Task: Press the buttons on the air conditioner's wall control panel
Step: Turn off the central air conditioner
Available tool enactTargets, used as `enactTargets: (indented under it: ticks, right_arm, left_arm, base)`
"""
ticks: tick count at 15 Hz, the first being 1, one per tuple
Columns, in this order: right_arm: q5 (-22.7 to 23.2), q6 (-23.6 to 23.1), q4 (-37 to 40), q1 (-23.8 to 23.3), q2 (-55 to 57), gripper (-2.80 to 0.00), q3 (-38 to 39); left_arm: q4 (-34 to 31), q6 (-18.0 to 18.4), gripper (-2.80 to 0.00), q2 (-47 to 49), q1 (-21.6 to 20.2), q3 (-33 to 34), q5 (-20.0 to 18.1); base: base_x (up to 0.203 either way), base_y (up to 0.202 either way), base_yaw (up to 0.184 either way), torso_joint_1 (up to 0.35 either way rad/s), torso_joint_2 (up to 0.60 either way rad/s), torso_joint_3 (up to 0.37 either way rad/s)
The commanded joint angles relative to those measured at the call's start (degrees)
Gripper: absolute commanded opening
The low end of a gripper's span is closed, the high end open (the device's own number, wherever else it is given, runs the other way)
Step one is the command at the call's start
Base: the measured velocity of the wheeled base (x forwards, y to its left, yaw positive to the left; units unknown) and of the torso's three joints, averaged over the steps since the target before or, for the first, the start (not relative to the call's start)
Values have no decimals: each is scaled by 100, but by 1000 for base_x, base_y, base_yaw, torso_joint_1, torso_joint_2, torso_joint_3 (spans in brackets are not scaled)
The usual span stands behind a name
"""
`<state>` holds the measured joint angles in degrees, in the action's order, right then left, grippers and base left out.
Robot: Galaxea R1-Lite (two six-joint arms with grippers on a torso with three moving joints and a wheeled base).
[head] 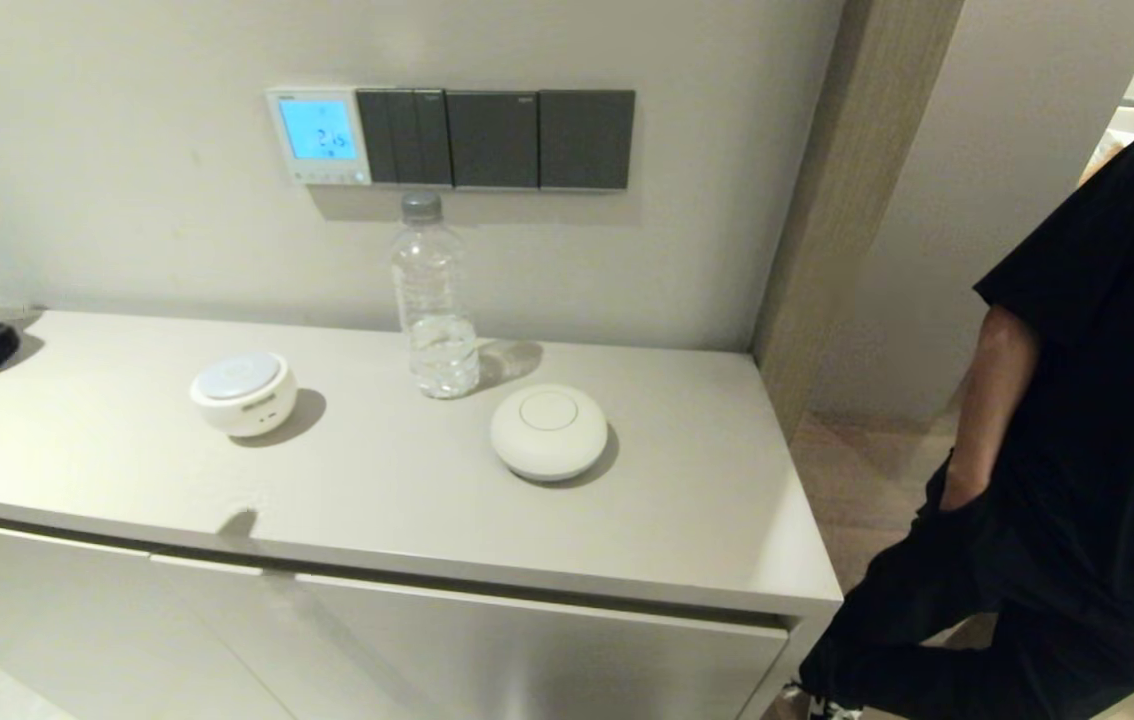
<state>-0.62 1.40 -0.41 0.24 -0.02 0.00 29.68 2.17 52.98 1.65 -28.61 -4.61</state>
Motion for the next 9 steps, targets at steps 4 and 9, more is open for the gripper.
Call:
enactTargets:
  ticks: [4, 9]
  right_arm:
    - [1, 0, -2, 2, 2, -280, 18]
    - [1, 0, -2, 2, 2, -280, 18]
  left_arm:
    - [114, -116, -280, -1233, -160, 1333, -14]
    - [-338, -108, -280, -2154, -169, 2092, 4]
  base:
    - [0, 0, 0, 0, 0, 0]
    - [0, 0, 0, 0, 0, 0]
